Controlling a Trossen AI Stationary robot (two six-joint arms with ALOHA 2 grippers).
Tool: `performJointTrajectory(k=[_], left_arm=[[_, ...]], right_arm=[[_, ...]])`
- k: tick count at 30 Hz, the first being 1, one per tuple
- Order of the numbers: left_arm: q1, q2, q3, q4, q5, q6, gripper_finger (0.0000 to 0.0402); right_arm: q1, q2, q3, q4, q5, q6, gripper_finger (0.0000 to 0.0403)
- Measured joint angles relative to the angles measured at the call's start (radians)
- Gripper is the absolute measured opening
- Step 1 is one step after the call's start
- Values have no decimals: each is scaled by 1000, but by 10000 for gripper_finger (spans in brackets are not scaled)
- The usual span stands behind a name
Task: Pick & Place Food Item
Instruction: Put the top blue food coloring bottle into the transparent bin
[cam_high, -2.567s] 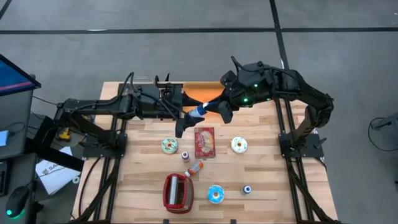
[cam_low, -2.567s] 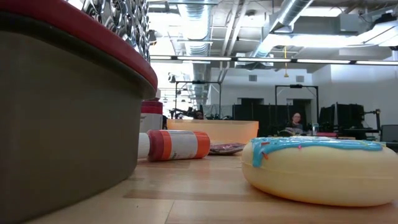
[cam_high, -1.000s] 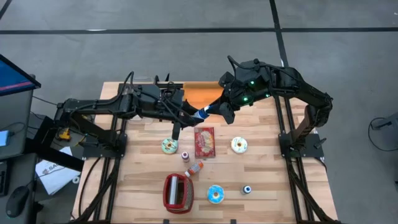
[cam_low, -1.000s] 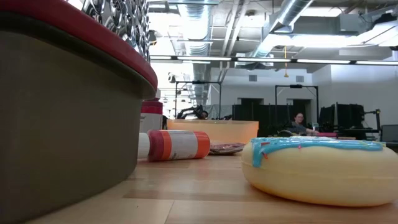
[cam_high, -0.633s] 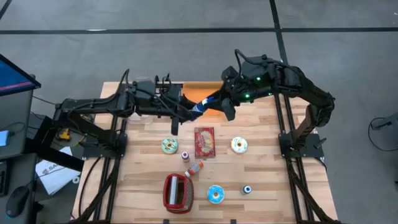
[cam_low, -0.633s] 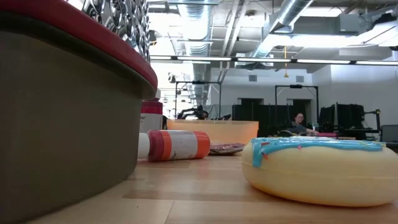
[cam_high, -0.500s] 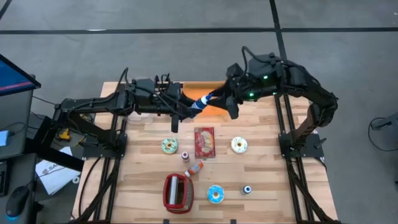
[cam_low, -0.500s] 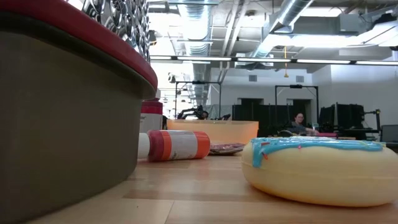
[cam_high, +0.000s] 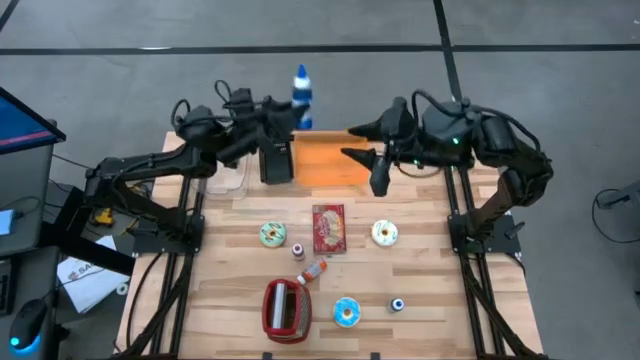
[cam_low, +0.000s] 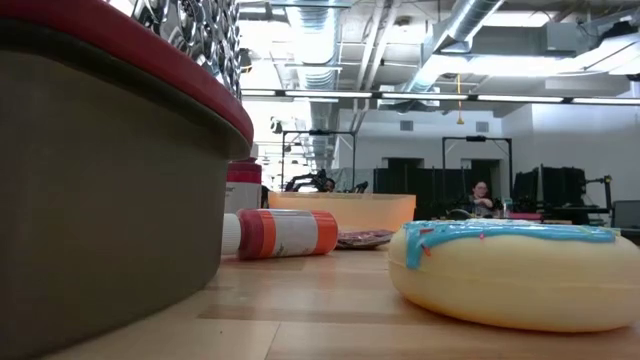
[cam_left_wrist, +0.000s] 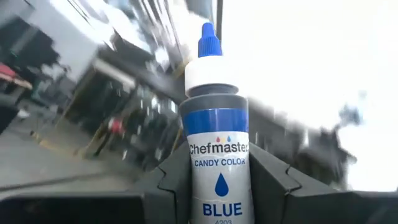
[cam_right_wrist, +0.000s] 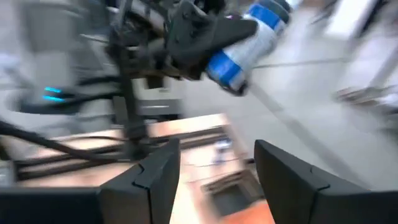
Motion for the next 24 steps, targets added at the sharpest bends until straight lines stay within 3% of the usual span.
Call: performJointTrajectory(k=[4, 8, 13, 24], left_arm=[[0, 16, -29, 219, -63, -127, 110], [-10, 68, -30, 367, -103, -238, 110], [-18, 129, -28, 518, -136, -342, 111], [-18, 175, -29, 620, -137, -400, 110]], right_arm=[[31, 1, 0, 62, 203, -161, 192], [41, 15, 1, 157, 302, -334, 192], [40, 64, 0, 228, 306, -501, 192], [40, 132, 0, 442, 313, -713, 200]])
